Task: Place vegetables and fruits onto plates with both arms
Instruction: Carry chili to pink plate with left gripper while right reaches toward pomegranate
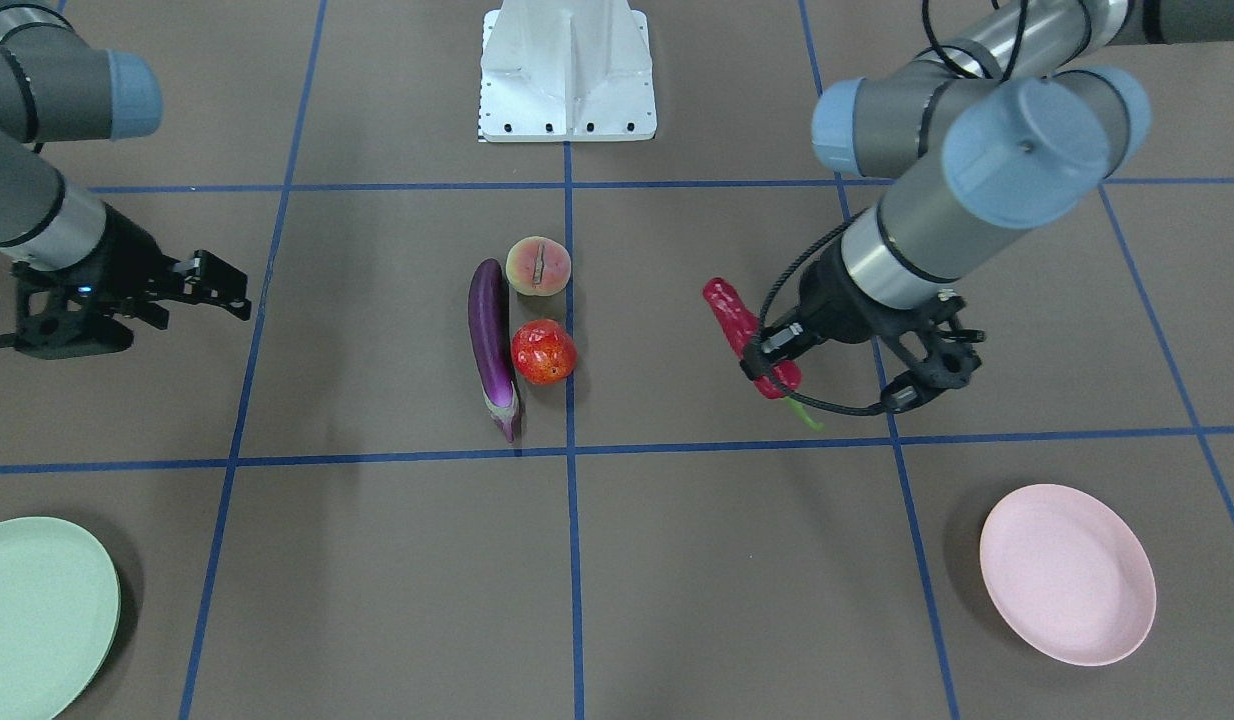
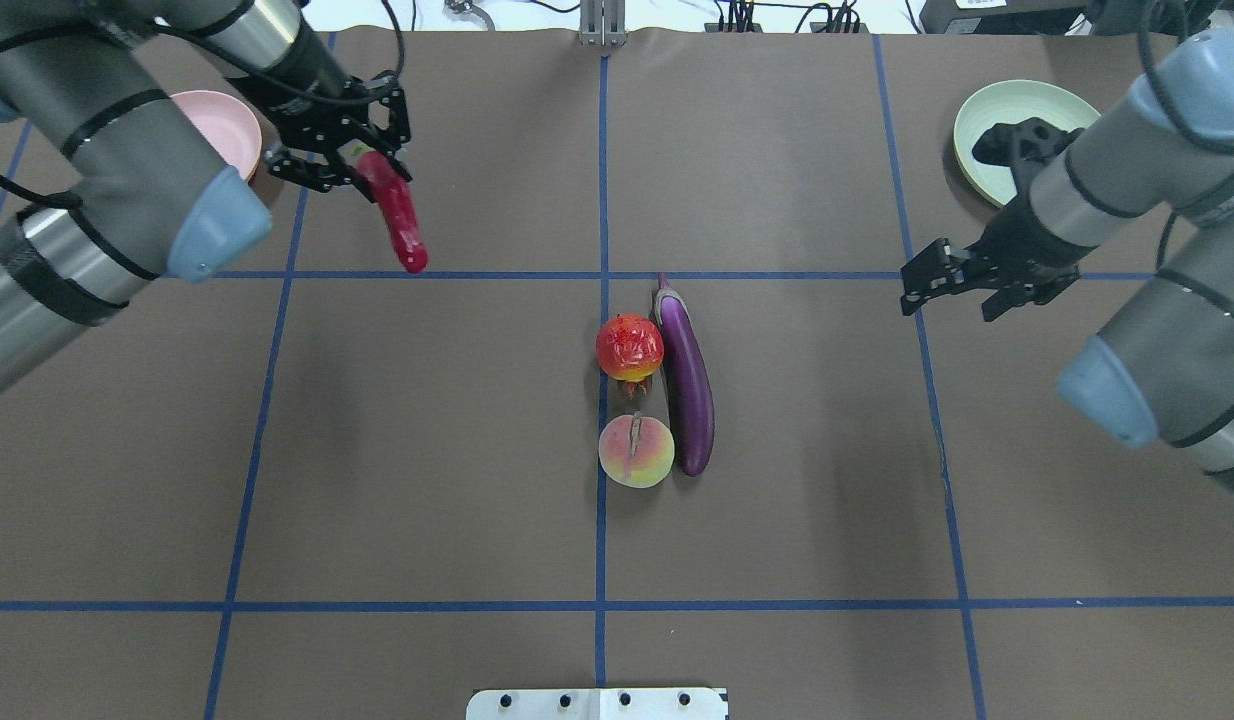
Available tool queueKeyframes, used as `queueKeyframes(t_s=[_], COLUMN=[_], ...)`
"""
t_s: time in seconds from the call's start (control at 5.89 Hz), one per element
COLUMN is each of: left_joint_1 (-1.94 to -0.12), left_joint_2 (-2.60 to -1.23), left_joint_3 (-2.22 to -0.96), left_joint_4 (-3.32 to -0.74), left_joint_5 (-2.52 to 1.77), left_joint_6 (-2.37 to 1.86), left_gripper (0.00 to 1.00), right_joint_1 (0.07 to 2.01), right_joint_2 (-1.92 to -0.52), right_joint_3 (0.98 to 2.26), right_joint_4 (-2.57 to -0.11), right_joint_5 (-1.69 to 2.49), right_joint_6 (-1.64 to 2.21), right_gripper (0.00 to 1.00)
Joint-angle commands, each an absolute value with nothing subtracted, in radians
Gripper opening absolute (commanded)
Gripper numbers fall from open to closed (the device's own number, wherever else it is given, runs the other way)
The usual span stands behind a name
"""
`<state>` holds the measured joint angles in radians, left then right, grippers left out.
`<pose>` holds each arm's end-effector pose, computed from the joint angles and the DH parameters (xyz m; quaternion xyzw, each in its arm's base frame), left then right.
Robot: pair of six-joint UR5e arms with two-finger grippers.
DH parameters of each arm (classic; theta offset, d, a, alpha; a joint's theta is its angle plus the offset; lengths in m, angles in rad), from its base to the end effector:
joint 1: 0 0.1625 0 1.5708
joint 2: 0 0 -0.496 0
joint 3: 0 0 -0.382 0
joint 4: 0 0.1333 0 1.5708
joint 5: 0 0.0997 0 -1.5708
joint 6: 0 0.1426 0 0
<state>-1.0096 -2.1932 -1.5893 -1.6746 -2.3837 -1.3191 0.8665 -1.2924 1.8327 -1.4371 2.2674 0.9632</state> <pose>0.3660 -0.6382 0.3416 -0.1004 0.4870 -0.1829 0.8481 -0.3632 -0.4920 0.4661 -0.0296 -0.4466 0.0026 0.8942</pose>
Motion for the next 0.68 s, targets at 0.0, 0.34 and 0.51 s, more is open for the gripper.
queueKeyframes(t_s=[0.0, 0.34, 0.51], left_joint_1=[-1.121, -1.127, -1.158], left_joint_2=[-2.100, -2.205, -2.268], left_joint_3=[-1.453, -1.131, -0.948], left_joint_4=[-1.680, -1.783, -1.892], left_joint_5=[-2.363, -2.249, -2.232], left_joint_6=[-0.957, -0.926, -0.928], left_gripper=[0.00, 0.00, 0.00], right_joint_1=[0.664, 0.597, 0.547], right_joint_2=[-1.249, -1.204, -1.156], right_joint_3=[1.838, 1.839, 1.830], right_joint_4=[-1.287, -1.243, -1.246], right_joint_5=[2.119, 2.076, 1.989], right_joint_6=[1.253, 1.382, 1.447], right_gripper=[1.00, 1.00, 1.00])
